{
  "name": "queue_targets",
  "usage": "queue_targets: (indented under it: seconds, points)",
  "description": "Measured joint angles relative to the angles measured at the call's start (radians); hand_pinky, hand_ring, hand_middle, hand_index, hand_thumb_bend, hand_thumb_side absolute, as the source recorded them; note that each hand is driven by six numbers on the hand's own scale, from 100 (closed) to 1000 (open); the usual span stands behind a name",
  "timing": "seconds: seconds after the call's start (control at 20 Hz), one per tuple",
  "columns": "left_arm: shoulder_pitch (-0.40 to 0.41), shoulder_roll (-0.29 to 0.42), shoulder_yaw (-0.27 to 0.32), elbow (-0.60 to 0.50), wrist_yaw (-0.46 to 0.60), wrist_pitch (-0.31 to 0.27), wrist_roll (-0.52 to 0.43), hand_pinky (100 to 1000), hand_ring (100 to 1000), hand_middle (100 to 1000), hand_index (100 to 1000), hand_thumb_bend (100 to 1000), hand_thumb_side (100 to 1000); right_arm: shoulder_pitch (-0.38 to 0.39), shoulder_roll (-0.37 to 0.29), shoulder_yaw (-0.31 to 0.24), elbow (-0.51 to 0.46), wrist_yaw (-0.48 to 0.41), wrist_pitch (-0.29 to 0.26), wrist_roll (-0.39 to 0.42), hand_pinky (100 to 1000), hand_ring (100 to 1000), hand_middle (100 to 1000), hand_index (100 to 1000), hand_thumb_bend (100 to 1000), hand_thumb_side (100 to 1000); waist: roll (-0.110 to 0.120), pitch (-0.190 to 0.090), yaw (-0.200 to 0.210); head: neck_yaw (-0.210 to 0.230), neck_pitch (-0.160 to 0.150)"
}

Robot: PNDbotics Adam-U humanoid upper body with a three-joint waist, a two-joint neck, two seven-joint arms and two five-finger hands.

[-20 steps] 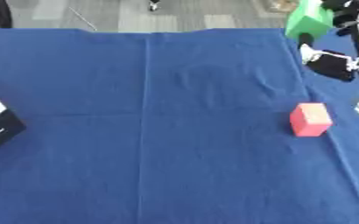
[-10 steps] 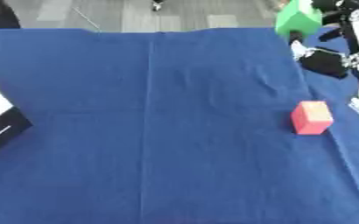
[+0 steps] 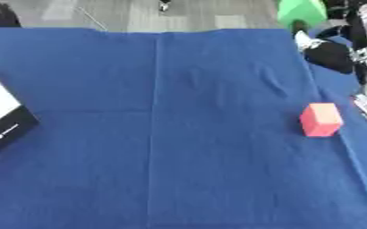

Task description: Pick up the objects with one hand, pass them to the other hand, and then place them into the box on the other side of the table.

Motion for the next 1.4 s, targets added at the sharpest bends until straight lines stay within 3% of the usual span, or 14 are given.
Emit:
queue_targets:
  seconds: [0.75,1.4]
  points:
    - [-0.044,0.025,-0.006,0.000,0.004,-0.045,-0.014,903,632,609,738,100,648,-0.079,0.127,0.087,0.000,-0.039,-0.033,0.030,586,755,513,560,100,100,-0.003,-0.014,-0.004,0.022,0.022]
    - [-0.165,0.027,-0.066,-0.002,0.028,-0.222,-0.121,886,635,614,739,100,602,-0.139,0.211,0.181,0.000,-0.018,-0.003,0.044,583,758,513,559,100,100,0.004,-0.022,0.008,0.022,0.035]
